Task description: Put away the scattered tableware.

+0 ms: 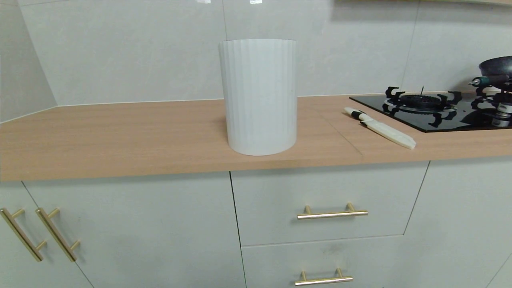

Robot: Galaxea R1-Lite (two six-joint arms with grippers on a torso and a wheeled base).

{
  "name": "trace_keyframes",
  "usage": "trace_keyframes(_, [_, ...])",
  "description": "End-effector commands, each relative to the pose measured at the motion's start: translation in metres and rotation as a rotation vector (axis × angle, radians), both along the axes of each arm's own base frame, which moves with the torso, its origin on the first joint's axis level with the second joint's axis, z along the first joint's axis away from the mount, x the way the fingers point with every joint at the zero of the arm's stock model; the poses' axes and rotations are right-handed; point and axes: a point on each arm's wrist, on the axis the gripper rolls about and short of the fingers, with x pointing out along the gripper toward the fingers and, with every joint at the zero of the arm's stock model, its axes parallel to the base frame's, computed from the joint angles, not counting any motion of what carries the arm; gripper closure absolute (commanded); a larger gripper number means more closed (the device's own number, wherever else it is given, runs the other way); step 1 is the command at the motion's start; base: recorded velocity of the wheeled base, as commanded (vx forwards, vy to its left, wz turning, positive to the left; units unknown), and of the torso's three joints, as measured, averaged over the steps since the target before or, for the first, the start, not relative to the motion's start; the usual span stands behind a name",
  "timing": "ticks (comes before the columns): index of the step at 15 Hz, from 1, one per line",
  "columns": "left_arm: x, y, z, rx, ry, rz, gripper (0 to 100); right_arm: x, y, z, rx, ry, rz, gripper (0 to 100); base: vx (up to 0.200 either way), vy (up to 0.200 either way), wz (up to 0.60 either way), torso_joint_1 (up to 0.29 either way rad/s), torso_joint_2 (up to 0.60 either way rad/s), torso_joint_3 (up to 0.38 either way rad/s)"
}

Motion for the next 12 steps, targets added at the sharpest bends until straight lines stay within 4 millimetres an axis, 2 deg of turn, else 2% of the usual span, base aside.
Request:
trace_keyframes(1, [0.0,0.0,-0.0001,0.0,0.001,0.0,0,0.0001,0.0,0.0,0.0,0.001,-0.001,0,0.0,0.0,0.0,0.0,0.0,0.0])
trace_keyframes(7, [0.0,0.0,-0.0001,0.0,0.001,0.0,0,0.0001,0.0,0.0,-0.003,0.001,0.003,0,0.0,0.0,0.0,0.004,-0.01,-0.004])
trace_keyframes(12, [0.0,0.0,-0.0001,0.0,0.001,0.0,0,0.0001,0.0,0.0,-0.003,0.001,0.003,0,0.0,0.0,0.0,0.09,-0.28,-0.257])
